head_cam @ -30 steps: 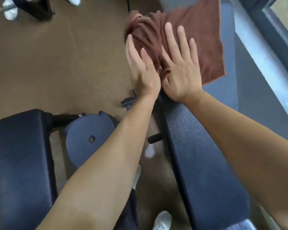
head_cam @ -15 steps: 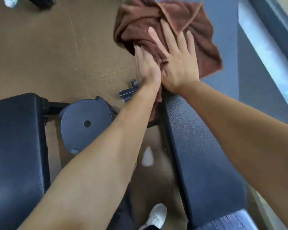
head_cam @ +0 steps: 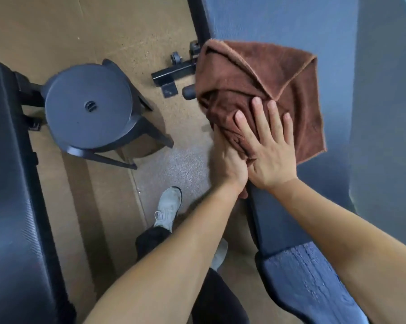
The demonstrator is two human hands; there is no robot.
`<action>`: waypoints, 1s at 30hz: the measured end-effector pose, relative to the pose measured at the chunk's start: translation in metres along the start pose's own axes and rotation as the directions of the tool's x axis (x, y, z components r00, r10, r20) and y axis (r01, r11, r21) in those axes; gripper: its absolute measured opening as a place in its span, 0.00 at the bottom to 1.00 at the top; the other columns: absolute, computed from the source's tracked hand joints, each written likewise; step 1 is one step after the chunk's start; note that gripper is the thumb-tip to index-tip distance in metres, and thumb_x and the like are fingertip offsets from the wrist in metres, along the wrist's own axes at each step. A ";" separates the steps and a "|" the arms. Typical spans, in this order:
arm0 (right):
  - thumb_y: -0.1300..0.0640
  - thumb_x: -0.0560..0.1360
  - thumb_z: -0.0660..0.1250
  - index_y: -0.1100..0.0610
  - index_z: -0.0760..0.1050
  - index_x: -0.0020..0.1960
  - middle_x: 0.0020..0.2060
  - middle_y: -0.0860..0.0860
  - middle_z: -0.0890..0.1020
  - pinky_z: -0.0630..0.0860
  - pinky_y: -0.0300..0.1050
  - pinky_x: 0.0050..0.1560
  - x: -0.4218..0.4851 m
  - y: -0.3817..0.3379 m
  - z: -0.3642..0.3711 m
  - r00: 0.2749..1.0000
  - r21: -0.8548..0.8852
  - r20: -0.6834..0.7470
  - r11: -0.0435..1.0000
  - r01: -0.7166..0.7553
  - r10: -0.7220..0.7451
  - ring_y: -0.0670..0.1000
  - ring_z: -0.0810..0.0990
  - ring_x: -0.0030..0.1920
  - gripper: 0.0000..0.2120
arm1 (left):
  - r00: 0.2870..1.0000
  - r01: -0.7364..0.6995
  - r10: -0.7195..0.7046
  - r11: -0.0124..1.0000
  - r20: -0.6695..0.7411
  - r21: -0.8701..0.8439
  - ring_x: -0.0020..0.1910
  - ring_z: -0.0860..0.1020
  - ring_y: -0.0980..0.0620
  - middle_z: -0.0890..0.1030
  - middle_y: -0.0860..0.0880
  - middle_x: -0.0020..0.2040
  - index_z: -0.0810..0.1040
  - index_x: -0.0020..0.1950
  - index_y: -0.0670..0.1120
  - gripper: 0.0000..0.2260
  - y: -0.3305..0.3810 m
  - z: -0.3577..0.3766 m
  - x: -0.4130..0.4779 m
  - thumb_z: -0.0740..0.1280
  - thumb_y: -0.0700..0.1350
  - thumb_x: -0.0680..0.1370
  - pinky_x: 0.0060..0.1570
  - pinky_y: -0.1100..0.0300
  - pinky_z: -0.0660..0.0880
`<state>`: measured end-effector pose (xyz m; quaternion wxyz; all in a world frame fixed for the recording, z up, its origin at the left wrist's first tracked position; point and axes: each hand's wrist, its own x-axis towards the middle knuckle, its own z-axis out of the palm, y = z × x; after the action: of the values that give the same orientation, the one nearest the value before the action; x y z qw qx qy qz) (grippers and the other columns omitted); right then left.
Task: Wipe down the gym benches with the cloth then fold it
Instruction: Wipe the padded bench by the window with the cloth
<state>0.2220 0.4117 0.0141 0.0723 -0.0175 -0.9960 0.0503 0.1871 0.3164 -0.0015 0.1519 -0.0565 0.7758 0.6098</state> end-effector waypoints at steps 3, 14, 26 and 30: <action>0.44 0.80 0.57 0.45 0.50 0.81 0.80 0.57 0.58 0.51 0.65 0.75 0.008 -0.004 -0.005 0.999 0.001 0.038 0.999 -0.033 0.033 0.65 0.56 0.78 0.32 | 0.980 0.199 -0.193 0.953 0.049 -0.227 0.65 0.74 0.53 0.73 0.46 0.72 0.67 0.74 0.53 0.23 0.027 -0.004 0.003 0.51 0.57 0.80 0.63 0.64 0.71; 0.43 0.83 0.56 0.46 0.54 0.81 0.80 0.54 0.57 0.50 0.60 0.77 -0.019 -0.011 0.015 0.988 0.007 -0.113 0.995 -0.103 0.103 0.59 0.53 0.80 0.28 | 0.986 0.168 -0.168 0.968 0.015 -0.186 0.63 0.73 0.48 0.74 0.34 0.68 0.72 0.68 0.32 0.20 -0.013 0.007 -0.015 0.61 0.40 0.78 0.65 0.63 0.66; 0.45 0.76 0.57 0.45 0.50 0.79 0.76 0.57 0.56 0.46 0.62 0.75 -0.251 0.005 0.104 0.993 0.013 0.029 0.993 -0.117 0.117 0.63 0.54 0.75 0.33 | 0.627 0.738 -0.724 0.670 0.287 0.078 0.19 0.72 0.49 0.75 0.41 0.32 0.77 0.43 0.45 0.24 -0.176 0.057 -0.212 0.53 0.62 0.80 0.23 0.66 0.64; 0.41 0.76 0.57 0.44 0.47 0.79 0.73 0.58 0.58 0.53 0.67 0.73 -0.303 0.003 0.099 0.968 -0.006 0.162 0.981 -0.194 0.192 0.65 0.57 0.73 0.35 | 0.604 0.790 -0.739 0.604 0.297 -0.105 0.52 0.80 0.45 0.78 0.42 0.59 0.73 0.70 0.38 0.18 -0.183 0.064 -0.238 0.53 0.45 0.85 0.43 0.57 0.80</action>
<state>0.5074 0.3923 -0.1269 -0.0139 -0.1099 -0.9918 0.0631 0.4733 0.3089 -0.1124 0.4782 -0.3329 0.5785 0.5709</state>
